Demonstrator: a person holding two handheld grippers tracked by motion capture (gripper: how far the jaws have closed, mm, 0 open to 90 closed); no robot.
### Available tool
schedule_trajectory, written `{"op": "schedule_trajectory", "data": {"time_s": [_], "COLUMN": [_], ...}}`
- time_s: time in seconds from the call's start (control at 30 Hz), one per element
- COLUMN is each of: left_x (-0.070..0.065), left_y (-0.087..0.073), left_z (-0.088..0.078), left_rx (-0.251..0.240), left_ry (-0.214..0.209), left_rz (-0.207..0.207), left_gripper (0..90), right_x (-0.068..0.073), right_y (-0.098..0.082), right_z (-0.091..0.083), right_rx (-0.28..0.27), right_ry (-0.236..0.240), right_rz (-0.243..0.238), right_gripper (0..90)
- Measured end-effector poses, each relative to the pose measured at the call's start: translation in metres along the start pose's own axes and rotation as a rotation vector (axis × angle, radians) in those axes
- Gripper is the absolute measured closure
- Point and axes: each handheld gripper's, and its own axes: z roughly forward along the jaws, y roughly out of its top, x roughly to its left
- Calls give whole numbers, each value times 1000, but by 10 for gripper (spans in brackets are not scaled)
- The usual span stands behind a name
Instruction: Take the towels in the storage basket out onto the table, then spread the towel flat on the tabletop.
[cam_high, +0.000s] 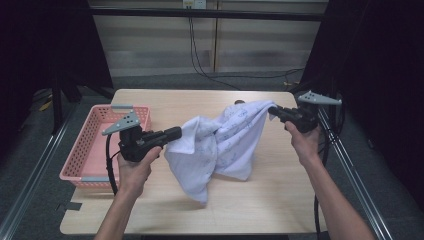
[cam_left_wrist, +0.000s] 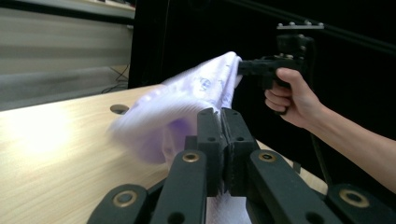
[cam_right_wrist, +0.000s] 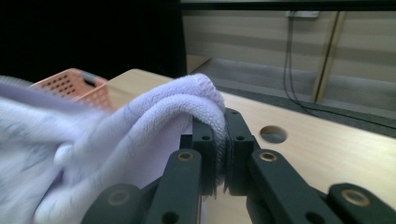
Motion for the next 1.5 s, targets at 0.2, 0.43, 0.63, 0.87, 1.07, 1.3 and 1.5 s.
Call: {"op": "schedule_trajectory", "data": {"time_s": [0.2,0.43,0.63,0.87,1.07,1.3,1.5], "left_x": [-6,8,19,17,20,27,22], "left_y": [-1,-42,-63,-72,-110,-141,-149], "left_z": [-10,7,7,21,46,66,71], "left_rx": [-5,146,179,266,383,537,553], "left_ry": [-4,23,63,22,-51,-34,12], "left_rz": [7,-25,-86,-71,-87,-33,22], "left_gripper": [875,867,651,509,499,383,490], "right_x": [-24,-29,-33,-3,29,47,42], "right_y": [37,13,-14,-53,-96,-145,-143], "right_z": [2,21,13,-8,0,35,49], "right_rx": [-25,66,63,132,252,416,424], "right_ry": [-90,-96,-87,27,119,116,62], "right_rz": [-5,0,32,-4,-17,-42,-58], "right_gripper": [854,616,490,450,423,347,528]}}
